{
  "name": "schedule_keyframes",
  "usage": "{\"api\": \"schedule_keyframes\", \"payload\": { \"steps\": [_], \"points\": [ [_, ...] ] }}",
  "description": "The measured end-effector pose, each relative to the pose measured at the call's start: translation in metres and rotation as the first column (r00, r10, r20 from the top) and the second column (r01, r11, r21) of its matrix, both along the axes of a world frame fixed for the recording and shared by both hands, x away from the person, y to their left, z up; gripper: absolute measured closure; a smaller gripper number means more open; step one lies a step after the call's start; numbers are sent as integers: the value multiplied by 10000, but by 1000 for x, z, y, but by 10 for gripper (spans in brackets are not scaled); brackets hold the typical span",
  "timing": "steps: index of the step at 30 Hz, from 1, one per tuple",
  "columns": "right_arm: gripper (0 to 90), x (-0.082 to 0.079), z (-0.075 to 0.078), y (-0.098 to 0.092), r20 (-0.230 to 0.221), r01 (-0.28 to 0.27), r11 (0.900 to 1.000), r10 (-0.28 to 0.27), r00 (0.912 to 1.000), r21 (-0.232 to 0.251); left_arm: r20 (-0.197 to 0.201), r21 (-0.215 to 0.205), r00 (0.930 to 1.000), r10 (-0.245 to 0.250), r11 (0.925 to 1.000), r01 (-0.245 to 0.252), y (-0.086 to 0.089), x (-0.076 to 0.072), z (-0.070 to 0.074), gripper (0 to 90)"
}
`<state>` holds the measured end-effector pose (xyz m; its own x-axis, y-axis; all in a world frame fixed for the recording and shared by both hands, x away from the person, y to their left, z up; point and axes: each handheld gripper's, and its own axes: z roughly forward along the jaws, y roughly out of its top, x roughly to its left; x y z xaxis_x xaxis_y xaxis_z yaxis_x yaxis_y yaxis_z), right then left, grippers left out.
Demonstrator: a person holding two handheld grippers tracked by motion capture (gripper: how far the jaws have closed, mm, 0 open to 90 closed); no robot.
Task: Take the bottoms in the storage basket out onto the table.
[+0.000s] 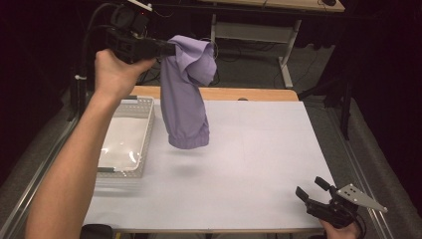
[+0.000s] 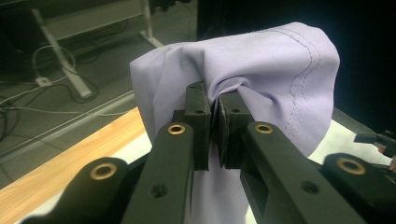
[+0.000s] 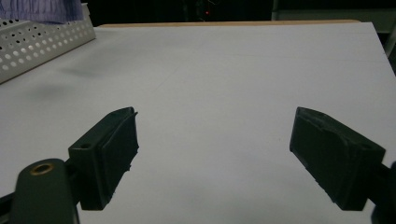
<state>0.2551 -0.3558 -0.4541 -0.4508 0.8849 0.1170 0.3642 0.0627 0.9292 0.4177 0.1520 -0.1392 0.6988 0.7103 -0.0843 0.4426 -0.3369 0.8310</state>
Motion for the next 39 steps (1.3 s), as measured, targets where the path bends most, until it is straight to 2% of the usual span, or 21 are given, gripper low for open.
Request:
{"api": "schedule_keyframes", "payload": {
  "steps": [5,10,14,17,21,26,30,39],
  "points": [
    [161,1,0,-2,-63,88,9999,-88,9999,73,-163,216,9991,-382,9990,385,-29,8,-8,825],
    [161,0,0,-1,-20,63,10000,-63,10000,12,-161,203,9973,-710,9972,713,-53,14,-16,825],
    [161,0,0,-1,-18,46,10000,-46,10000,26,-242,348,9971,-727,9967,735,-61,20,-23,826],
    [161,0,-1,-1,-21,47,10000,-47,10000,11,-131,401,9977,-670,9969,675,-65,24,-28,825],
    [161,0,0,-2,39,136,9999,-136,9999,24,-31,106,9969,-786,9968,787,-73,30,-34,825],
    [161,-1,0,-2,38,146,9999,-146,9999,-17,-80,515,9946,-1031,9933,1033,-90,33,-48,825],
    [161,-1,0,-1,47,129,9999,-129,9999,-23,-167,691,9951,-970,9928,979,-94,35,-56,825],
    [162,-1,0,-1,61,53,9999,-52,10000,-87,-121,1102,9973,-730,9912,739,-88,37,-75,822]
  ]
}}
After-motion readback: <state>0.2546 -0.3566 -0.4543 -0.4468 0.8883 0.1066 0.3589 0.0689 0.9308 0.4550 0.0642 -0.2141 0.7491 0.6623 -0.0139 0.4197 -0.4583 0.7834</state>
